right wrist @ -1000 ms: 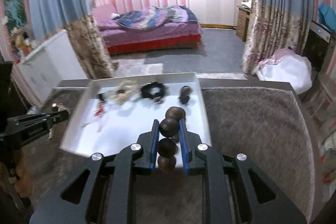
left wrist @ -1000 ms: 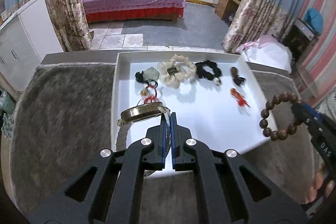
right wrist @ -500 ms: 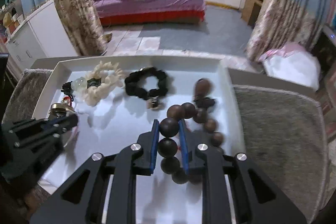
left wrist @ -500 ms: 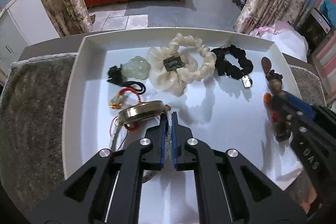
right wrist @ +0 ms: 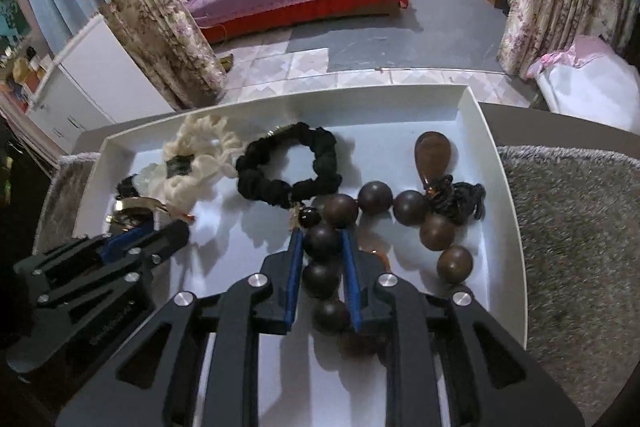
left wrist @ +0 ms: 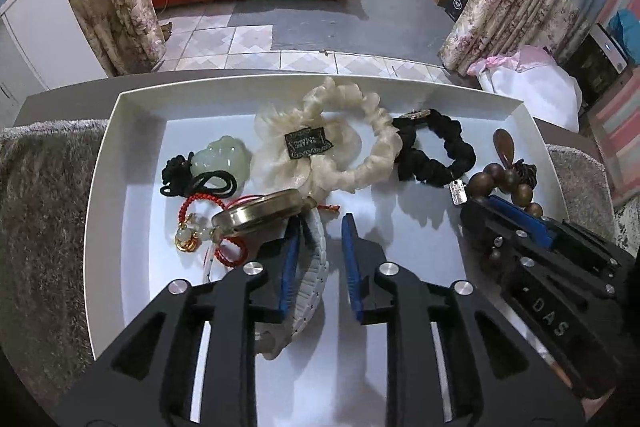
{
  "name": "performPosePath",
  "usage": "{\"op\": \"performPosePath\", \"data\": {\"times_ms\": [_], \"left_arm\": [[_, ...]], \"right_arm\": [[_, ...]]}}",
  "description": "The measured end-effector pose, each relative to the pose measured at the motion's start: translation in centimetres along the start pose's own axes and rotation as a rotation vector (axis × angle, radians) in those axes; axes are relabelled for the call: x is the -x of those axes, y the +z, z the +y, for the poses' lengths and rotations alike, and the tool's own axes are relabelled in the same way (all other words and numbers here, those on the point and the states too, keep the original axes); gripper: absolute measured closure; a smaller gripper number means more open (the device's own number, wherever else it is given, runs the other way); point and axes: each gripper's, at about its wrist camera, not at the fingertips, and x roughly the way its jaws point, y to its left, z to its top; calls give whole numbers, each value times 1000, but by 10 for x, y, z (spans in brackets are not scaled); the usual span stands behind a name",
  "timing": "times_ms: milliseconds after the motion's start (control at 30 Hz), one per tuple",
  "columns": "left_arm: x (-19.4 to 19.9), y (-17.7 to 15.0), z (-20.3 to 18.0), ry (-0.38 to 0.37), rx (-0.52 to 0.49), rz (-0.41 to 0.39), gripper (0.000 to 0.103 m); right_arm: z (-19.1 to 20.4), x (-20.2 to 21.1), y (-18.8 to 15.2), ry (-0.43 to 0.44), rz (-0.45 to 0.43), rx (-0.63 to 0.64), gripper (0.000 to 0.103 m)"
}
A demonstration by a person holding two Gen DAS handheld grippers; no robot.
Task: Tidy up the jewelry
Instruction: 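Open both tools to release the watch and bead bracelet in the tray, then move the left tool to the braided leather bracelet while the right tool approaches the black cord bundle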
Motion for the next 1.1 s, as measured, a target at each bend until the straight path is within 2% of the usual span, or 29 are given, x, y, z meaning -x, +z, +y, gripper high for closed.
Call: {"op": "performPosePath", "data": {"times_ms": [133,233,267,333,400,500,533,633,700,800,900,1100], "left_arm": [[12,-2,8,-33,30,2,64],[40,-4,11,-53,45,-40,55],[52,-5,12,-66,49,-55,48],[81,-8,14,-87,55,-97,38],[110,-15,18,-89,51,-148,19],[151,-31,25,-62,48,-223,5],[165,-41,29,-43,48,-244,4],[191,-66,33,8,57,-282,3],[201,-86,38,24,61,-288,3],[208,-123,40,41,51,-278,3],[208,-152,39,54,33,-267,3],[207,-206,40,1,29,-246,3]], "right_arm": [[-4,14,1,14,-16,-1,83],[-6,38,5,42,-53,-13,82],[-6,47,4,40,-66,-11,80],[-6,73,1,24,-119,-3,58],[-6,105,-7,11,-181,13,49],[-2,148,-27,-18,-255,59,37],[-1,162,-35,-38,-285,73,28],[-5,200,-62,-81,-375,86,10],[-10,219,-84,-90,-417,63,5],[-15,237,-120,-74,-433,35,5],[-23,250,-159,-99,-445,25,5],[-28,259,-213,-145,-431,-12,5]]}}
